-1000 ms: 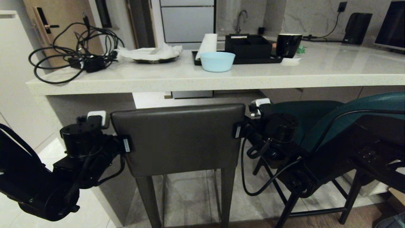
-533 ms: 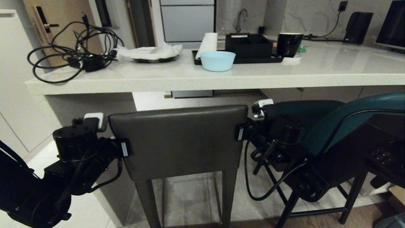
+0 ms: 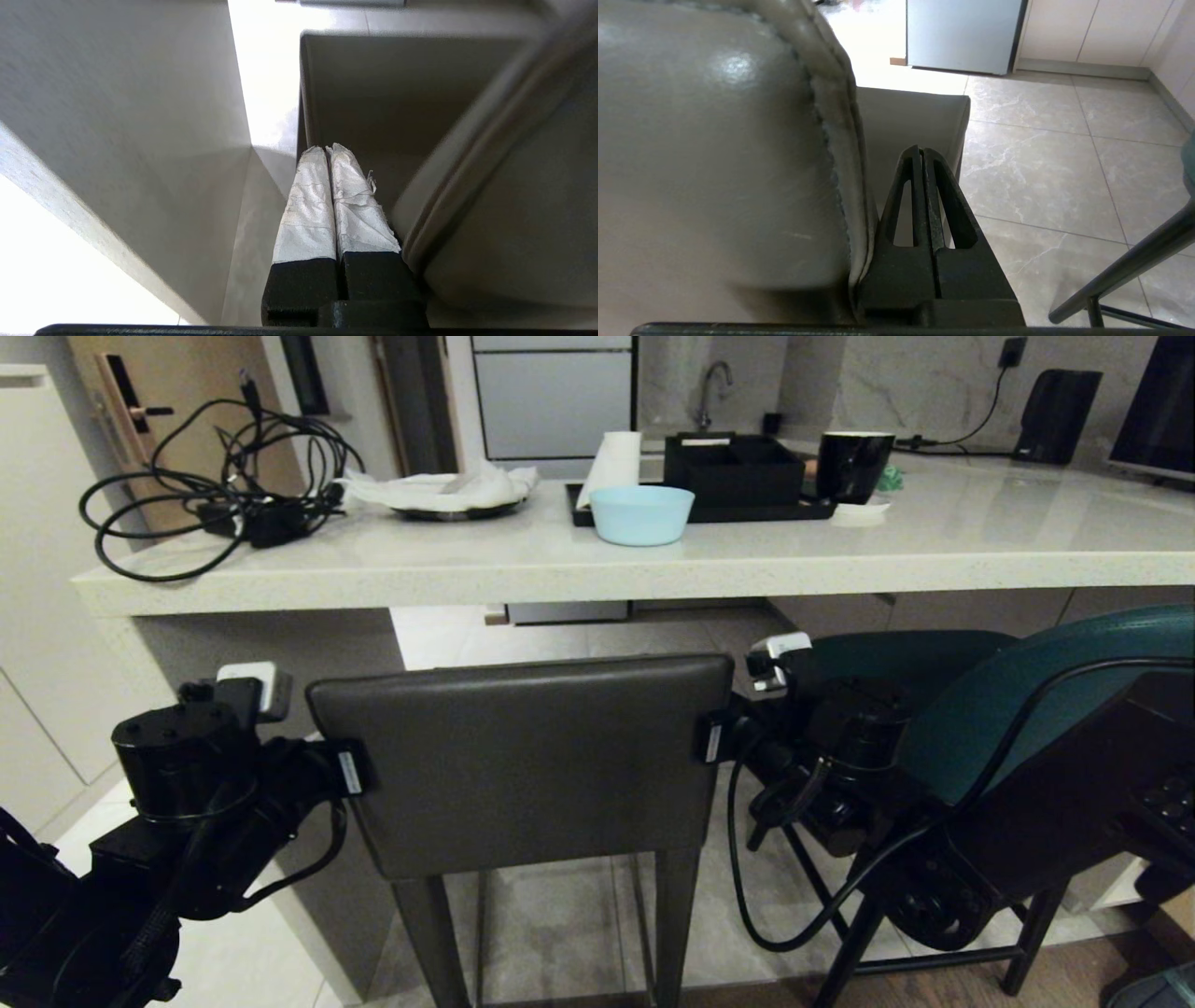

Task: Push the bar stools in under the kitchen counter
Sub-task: Push the gray chair back under the dining table

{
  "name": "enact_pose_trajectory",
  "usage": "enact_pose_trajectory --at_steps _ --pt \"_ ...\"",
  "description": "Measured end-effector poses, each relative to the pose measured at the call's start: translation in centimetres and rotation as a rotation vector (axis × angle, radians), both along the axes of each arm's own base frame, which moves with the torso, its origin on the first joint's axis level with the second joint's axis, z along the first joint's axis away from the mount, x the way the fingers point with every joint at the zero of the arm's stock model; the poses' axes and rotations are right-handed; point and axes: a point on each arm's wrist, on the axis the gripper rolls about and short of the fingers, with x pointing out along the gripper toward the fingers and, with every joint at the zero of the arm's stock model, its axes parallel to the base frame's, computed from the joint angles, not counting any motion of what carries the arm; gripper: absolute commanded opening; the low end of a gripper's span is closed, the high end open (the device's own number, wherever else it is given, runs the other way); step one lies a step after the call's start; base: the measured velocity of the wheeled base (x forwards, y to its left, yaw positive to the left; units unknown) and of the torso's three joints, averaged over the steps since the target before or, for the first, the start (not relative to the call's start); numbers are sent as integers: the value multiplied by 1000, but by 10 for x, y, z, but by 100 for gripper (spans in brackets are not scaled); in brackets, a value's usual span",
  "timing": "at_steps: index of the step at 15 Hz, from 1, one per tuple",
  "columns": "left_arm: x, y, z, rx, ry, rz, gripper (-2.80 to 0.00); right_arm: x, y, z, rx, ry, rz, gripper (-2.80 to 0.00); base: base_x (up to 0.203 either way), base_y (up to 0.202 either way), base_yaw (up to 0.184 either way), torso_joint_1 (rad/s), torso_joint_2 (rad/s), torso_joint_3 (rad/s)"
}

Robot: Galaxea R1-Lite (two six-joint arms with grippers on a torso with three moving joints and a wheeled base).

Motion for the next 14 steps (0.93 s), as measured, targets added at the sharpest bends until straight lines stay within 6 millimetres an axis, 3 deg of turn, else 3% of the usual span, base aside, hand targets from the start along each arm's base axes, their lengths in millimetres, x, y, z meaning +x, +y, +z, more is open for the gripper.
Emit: enact_pose_trajectory --at_steps 9,14 --pt "-8 7 9 -8 -26 21 -280 6 -26 24 41 -58 -74 -280 0 0 0 0 0 0" --pt "-29 11 11 -9 -22 20 -280 -16 -44 28 28 -38 -89 -280 0 0 0 0 0 0"
